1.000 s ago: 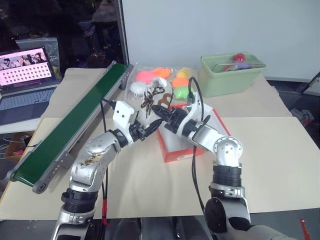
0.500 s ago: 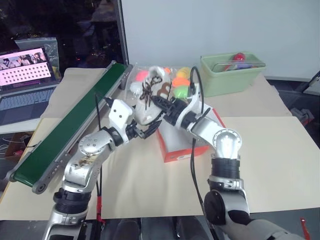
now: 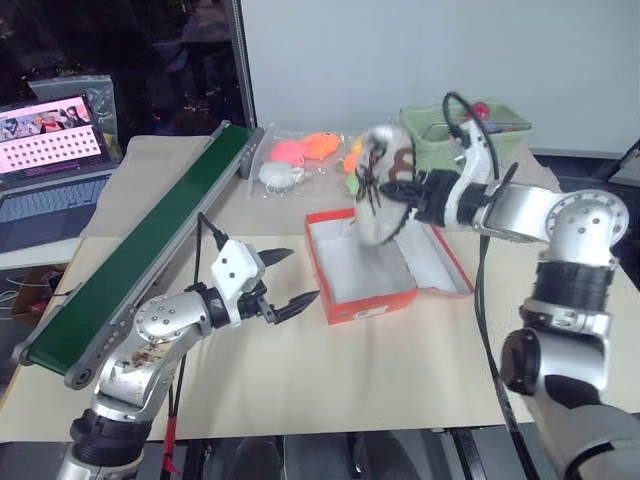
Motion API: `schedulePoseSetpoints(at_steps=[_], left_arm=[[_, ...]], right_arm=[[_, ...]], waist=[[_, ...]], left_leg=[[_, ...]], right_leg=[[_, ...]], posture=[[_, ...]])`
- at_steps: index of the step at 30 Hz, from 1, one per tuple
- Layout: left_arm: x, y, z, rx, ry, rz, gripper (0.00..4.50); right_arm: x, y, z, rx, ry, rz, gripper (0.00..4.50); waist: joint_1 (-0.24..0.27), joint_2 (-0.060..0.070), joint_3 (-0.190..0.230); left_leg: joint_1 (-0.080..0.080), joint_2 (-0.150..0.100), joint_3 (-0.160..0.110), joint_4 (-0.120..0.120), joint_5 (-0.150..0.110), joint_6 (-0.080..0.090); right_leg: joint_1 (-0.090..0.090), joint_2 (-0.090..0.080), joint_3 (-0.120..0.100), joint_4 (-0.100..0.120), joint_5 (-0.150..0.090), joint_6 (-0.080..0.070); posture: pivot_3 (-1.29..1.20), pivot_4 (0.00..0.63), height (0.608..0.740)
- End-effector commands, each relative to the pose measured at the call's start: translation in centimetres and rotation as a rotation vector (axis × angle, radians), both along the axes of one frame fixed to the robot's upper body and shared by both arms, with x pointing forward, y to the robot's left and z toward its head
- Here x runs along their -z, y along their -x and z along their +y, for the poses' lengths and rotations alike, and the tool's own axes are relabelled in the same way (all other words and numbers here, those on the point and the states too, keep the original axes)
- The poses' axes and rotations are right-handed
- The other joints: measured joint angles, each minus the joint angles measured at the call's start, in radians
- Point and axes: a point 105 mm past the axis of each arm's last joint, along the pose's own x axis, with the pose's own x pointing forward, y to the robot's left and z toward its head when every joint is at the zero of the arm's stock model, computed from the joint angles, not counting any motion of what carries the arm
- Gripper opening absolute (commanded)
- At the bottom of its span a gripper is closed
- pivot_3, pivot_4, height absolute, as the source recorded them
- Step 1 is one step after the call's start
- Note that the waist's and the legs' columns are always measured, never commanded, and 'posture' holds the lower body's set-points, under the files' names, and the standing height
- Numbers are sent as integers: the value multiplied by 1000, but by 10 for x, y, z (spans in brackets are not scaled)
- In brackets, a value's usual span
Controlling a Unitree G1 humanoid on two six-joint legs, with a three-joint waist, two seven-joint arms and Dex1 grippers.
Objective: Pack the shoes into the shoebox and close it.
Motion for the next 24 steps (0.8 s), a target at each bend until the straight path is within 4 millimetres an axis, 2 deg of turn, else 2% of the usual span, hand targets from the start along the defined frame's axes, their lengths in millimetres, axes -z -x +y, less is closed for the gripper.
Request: schedulePoseSetpoints(at_steps=[1,9,17,23,24], left_arm=[[-13,3,-9,47,6,-69,4482],[-11,5,-14,63,6,-67,4482],[-11,4,-14,44,20,-66,4482],[-15,3,-13,25,28,-80,4482],[-15,4,-13,24,27,-81,4500]], right_arm=[[13,4,-1,-51,118,65,1114],[57,-11,-18,-37,321,139,1114],[73,-28,-10,-105,404,98,1114],[86,-33,-4,-130,426,105,1114],[86,-32,-3,-134,422,105,1747]], waist=[[1,0,0],[5,0,1],[4,1,1],[5,1,1],[5,1,1]], left_leg=[[0,0,0,0,0,0],[-1,-1,0,0,0,0],[-2,-1,0,1,0,0],[-1,-1,0,1,0,0],[-1,-1,0,1,0,0]], right_leg=[[0,0,0,0,0,0],[-1,-1,0,-1,0,1],[-1,-1,0,-1,0,1],[-1,-1,0,0,0,1],[-1,-1,0,0,0,1]], posture=[[0,150,729],[0,150,729],[0,150,729],[0,150,729],[0,150,729]])
